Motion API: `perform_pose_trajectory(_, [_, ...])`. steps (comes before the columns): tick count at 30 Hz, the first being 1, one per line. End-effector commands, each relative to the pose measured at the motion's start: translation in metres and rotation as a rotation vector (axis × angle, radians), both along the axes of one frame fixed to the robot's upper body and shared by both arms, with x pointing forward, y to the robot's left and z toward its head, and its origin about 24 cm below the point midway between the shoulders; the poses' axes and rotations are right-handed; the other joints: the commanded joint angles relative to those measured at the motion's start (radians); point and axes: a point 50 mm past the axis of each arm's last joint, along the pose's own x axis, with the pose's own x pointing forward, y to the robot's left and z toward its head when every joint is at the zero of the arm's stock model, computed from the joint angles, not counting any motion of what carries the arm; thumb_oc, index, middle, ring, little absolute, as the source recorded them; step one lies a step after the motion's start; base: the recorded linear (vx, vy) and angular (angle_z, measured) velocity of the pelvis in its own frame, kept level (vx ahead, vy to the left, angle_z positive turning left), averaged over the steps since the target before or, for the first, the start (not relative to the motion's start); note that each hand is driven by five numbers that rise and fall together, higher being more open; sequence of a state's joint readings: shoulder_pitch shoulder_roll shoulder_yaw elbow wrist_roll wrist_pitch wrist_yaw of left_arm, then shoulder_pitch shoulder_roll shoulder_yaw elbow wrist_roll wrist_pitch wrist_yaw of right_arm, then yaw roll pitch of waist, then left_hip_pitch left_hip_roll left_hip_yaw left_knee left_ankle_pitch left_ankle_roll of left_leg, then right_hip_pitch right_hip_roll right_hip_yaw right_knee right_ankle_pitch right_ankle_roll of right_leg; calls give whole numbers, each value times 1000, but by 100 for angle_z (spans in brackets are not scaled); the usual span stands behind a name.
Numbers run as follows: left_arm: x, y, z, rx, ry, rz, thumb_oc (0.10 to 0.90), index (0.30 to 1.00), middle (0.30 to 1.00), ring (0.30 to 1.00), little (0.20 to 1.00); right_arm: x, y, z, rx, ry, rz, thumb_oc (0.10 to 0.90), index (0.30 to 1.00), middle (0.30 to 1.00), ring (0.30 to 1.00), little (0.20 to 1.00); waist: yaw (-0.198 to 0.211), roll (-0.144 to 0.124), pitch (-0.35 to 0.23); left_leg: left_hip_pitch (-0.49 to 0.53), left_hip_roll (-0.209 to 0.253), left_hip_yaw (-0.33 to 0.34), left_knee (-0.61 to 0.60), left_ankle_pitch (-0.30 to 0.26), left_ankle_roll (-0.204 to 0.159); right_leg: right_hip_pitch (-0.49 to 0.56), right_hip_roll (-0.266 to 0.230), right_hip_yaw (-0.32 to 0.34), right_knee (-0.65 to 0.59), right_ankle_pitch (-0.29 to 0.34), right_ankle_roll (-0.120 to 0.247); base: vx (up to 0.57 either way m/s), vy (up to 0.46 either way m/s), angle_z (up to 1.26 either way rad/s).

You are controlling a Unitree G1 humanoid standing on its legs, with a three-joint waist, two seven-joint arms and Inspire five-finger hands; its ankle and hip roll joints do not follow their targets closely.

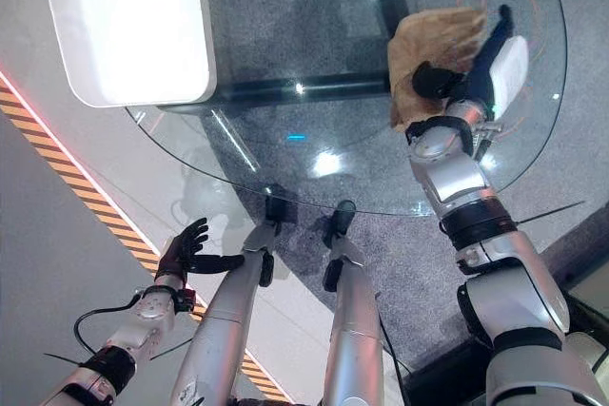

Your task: Wipe the table with a cloth and put it in the basket.

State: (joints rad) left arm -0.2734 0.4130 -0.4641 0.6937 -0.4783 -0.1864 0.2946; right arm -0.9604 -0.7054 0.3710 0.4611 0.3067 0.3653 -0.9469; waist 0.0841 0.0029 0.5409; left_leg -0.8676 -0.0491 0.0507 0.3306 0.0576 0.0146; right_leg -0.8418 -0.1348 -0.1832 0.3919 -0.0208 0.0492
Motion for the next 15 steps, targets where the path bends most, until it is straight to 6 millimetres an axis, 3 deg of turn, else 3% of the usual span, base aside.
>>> perform_pose_trajectory(1, [-30,0,-26,7,100,32,800,900,900,900,900,-27,-21,30,-102,-230,-205,800,900,900,900,900,-15,33,-21,28,2,19,39,-123,12,-19,35,18,-40,61,57,0,0,0])
perform_pose_trajectory(10, [-29,-5,-27,-5,99,37,800,900,900,900,900,-38,2,24,-113,-293,-129,800,900,900,900,900,-29,28,-21,36,1,24,35,-123,11,-13,41,32,-46,58,57,8,7,-7])
perform_pose_trajectory(15, [-26,-5,-26,-6,98,37,800,900,900,900,900,-34,15,15,-81,-252,-29,800,900,900,900,900,-31,22,-21,31,1,24,38,-121,9,-16,42,34,-46,58,56,1,0,-1])
